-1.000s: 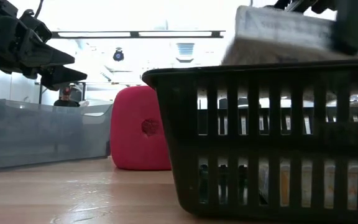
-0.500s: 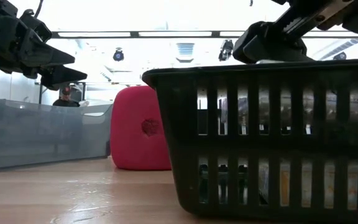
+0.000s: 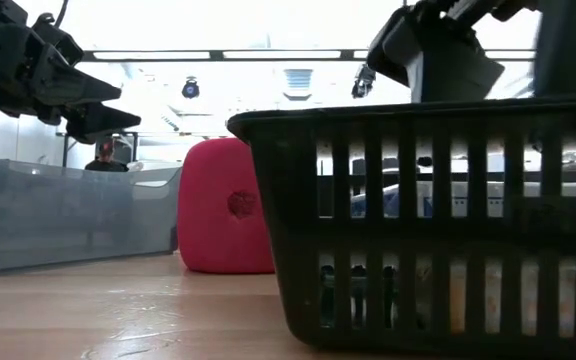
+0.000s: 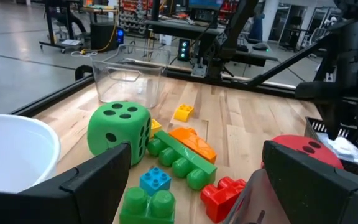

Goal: Pick & Place Toys
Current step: Put the orange game piece into the transparent bin

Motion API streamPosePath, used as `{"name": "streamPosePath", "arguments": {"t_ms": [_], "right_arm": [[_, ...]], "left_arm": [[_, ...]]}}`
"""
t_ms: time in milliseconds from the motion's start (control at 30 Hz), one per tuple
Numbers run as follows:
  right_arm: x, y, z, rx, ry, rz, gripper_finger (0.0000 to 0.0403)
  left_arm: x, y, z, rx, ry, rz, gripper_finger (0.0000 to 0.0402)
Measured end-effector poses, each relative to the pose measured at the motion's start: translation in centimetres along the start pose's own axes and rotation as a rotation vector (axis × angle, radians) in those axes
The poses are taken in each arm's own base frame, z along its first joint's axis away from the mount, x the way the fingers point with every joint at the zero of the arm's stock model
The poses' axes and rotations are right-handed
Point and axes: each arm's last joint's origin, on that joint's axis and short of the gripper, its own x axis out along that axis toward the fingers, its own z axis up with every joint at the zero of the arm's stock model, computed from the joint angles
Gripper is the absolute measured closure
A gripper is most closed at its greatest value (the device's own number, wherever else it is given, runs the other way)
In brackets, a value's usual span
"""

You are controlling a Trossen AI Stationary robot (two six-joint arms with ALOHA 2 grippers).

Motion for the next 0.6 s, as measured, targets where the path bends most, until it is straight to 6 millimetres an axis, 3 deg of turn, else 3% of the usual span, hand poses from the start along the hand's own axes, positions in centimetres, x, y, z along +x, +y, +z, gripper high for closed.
{"name": "streamPosePath", "arguments": {"t_ms": [333,600], "right_arm": [[-0.3,0.0,1.5,-0.151,-0.208,-0.162,0.0155],[-0.6,-0.8,3.7,-0.287,-0.549,-0.113,0.0155]], "left_arm": [[0.0,-0.1,0.6,-0.014,-0.055,-0.027,0.0039],[0.0,-0.1,0.6,-0.02,-0.063,-0.028,0.0039]]}}
